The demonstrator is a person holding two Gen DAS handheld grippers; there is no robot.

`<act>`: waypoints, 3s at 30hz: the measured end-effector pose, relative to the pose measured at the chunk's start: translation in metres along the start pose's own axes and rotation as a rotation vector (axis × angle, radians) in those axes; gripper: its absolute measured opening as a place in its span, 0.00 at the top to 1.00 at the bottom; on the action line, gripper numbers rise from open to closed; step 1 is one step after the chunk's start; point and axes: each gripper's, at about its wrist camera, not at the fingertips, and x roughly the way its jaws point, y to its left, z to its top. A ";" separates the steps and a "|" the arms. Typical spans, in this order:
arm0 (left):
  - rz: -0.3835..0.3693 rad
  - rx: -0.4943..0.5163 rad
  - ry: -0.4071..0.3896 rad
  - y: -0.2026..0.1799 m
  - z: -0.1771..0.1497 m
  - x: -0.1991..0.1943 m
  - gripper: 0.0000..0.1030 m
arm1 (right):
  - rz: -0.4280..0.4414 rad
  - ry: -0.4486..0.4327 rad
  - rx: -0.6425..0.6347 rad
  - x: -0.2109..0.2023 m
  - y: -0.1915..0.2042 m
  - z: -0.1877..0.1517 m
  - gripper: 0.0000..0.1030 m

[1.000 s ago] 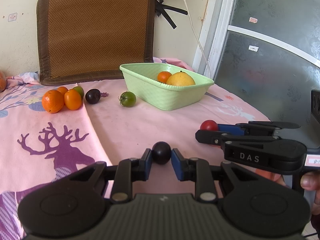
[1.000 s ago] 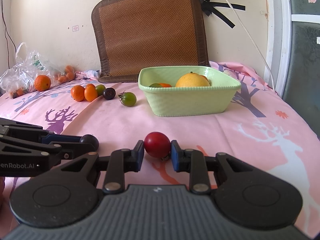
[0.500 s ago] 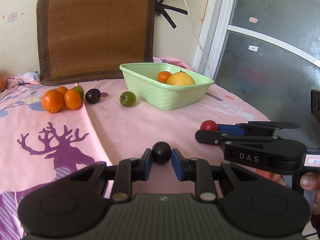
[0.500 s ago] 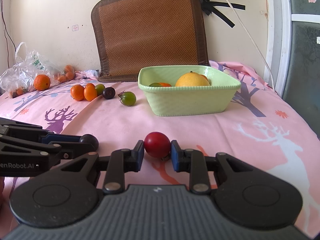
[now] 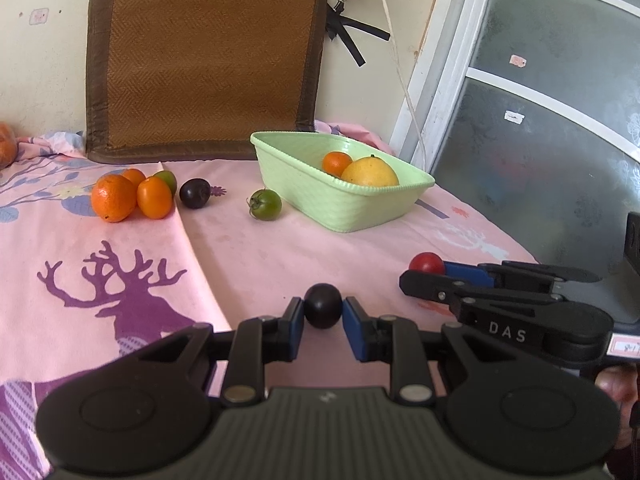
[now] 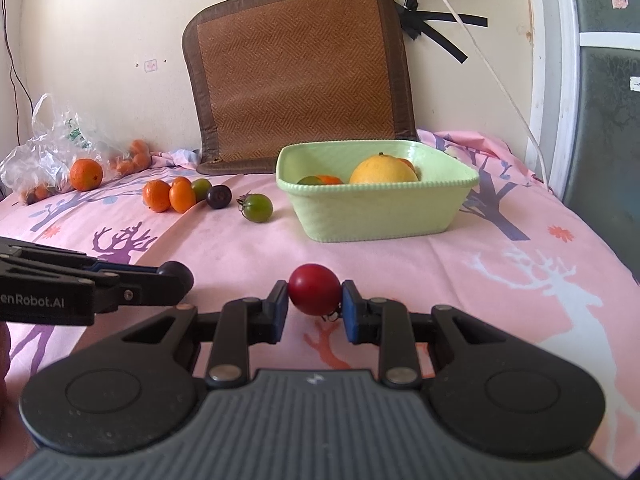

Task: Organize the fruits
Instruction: 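Carry both held tomatoes into the basket and open both tools, then move both open tools back toward the tangerines on the cloth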

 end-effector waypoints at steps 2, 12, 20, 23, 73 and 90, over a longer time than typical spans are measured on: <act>0.003 -0.007 -0.011 0.002 0.004 -0.002 0.78 | 0.002 -0.006 0.004 0.000 0.000 0.002 0.70; 0.019 -0.024 -0.056 0.008 0.023 -0.009 0.78 | 0.018 -0.041 0.020 -0.003 -0.004 0.011 0.70; 0.017 -0.019 -0.049 0.005 0.023 -0.007 0.78 | 0.016 -0.036 0.036 -0.002 -0.008 0.009 0.70; 0.017 -0.012 -0.046 0.005 0.025 -0.006 0.78 | 0.017 -0.042 0.032 -0.002 -0.009 0.011 0.70; 0.308 -0.205 -0.082 0.104 0.027 -0.009 0.66 | -0.028 -0.155 0.254 0.025 -0.039 0.027 0.54; 0.267 -0.146 -0.157 0.094 0.022 -0.019 0.61 | 0.070 0.007 0.207 0.053 0.023 0.028 0.54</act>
